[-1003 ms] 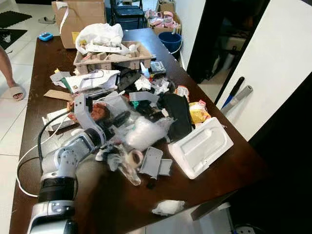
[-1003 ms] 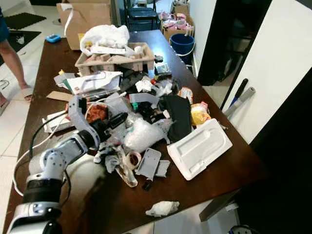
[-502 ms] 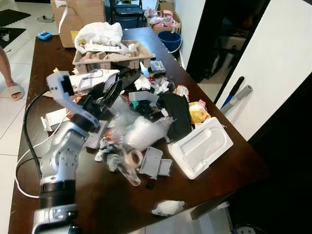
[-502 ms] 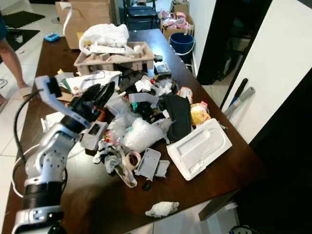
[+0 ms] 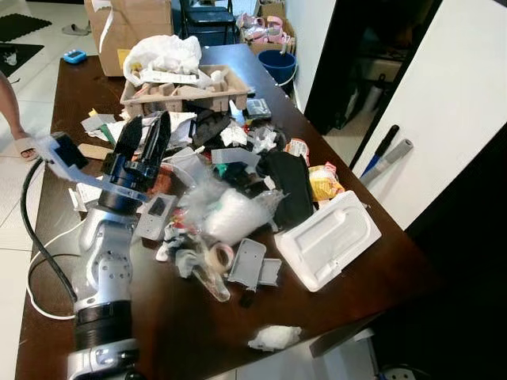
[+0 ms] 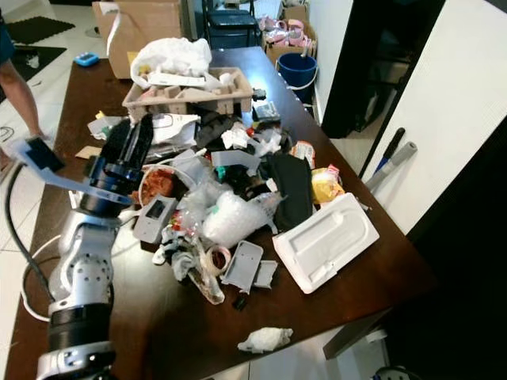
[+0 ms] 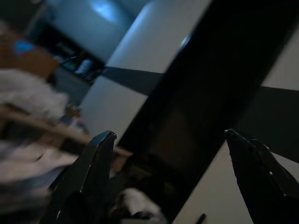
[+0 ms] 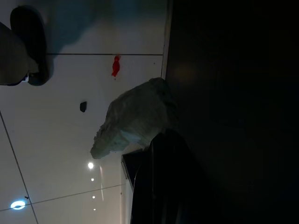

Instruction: Picking trash to rubbish bin

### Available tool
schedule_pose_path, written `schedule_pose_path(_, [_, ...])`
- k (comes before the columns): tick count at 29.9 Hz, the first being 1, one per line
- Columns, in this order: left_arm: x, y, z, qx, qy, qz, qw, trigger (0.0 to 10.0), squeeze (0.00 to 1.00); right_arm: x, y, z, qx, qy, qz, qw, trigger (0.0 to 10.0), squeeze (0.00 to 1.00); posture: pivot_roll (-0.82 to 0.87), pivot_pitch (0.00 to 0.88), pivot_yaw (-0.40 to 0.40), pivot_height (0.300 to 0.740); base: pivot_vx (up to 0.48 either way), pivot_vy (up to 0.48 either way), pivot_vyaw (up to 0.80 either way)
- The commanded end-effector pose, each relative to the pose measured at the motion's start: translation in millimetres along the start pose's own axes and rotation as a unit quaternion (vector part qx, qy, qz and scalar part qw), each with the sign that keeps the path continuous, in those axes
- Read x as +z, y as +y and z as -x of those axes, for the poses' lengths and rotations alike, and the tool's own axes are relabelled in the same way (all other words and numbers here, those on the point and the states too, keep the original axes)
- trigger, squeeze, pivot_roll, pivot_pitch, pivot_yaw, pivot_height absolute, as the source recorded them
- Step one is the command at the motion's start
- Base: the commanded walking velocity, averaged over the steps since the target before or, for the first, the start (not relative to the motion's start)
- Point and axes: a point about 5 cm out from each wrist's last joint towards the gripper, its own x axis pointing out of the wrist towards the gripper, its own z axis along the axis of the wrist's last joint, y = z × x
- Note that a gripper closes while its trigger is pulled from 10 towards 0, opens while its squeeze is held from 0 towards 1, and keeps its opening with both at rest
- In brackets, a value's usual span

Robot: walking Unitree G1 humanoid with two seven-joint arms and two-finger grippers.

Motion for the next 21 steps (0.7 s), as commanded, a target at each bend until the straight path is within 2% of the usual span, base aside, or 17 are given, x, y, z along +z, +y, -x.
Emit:
schedule_pose_path(1, [-11.4, 9.0, 4.2, 0.046, 0.009, 0.014, 0.999, 10.0, 0.00, -6.9, -2.2, 0.2, -0.004, 0.010, -0.001, 1.000, 10.0, 0.00, 0.04, 0.117, -0.026, 0.740, 0.000, 0.000, 0.00])
schedule_pose_path(4, [-29.3, 28.0, 14.3, 0.127, 0.061, 0.014, 0.990, 10.0, 0.00, -7.4, -2.5, 0.3, -0.005, 0.011, -0.002, 1.000, 10.0, 0.00, 0.04, 0.117, -0.026, 0.740, 0.000, 0.000, 0.00])
schedule_pose_path(8, [-33.0, 37.1, 17.6, 0.168, 0.073, 0.017, 0.983, 10.0, 0.00, -7.8, -2.7, 0.3, -0.005, 0.011, -0.002, 1.000, 10.0, 0.00, 0.04, 0.117, -0.026, 0.740, 0.000, 0.000, 0.00])
schedule_pose_path(10, [-36.7, 44.4, 18.0, 0.200, 0.086, 0.047, 0.975, 10.0, 0.00, -8.0, -2.7, 0.3, -0.005, 0.011, -0.001, 1.000, 10.0, 0.00, 0.04, 0.118, -0.026, 0.740, 0.000, 0.000, 0.00])
schedule_pose_path(12, [-40.0, 44.0, 15.4, 0.197, 0.100, 0.078, 0.972, 10.0, 0.00, -8.0, -2.3, 0.3, -0.005, 0.012, -0.001, 1.000, 10.0, 0.00, 0.04, 0.118, -0.026, 0.740, 0.000, 0.000, 0.00])
schedule_pose_path(13, [-40.0, 44.0, 15.4, 0.197, 0.100, 0.078, 0.972, 10.0, 0.00, -8.0, -2.3, 0.3, -0.005, 0.012, -0.001, 1.000, 10.0, 0.00, 0.04, 0.118, -0.026, 0.740, 0.000, 0.000, 0.00])
schedule_pose_path(15, [-42.0, 39.9, 11.5, 0.177, 0.110, 0.112, 0.971, 10.0, 0.00, -8.0, -2.0, 0.3, -0.004, 0.011, -0.001, 1.000, 10.0, 0.00, 0.04, 0.118, -0.026, 0.740, 0.000, 0.000, 0.00])
schedule_pose_path(18, [-47.1, 38.7, 10.3, 0.158, 0.146, 0.111, 0.970, 10.0, 0.00, -7.6, -1.4, 0.3, -0.004, 0.010, -0.001, 1.000, 10.0, 0.00, 0.04, 0.111, -0.025, 0.740, 0.000, 0.000, 0.00])
schedule_pose_path(21, [-48.8, 38.9, 10.5, 0.155, 0.156, 0.106, 0.970, 10.0, 0.00, -7.6, -1.2, 0.3, -0.004, 0.010, -0.001, 1.000, 10.0, 0.00, 0.04, 0.111, -0.025, 0.740, 0.000, 0.000, 0.00])
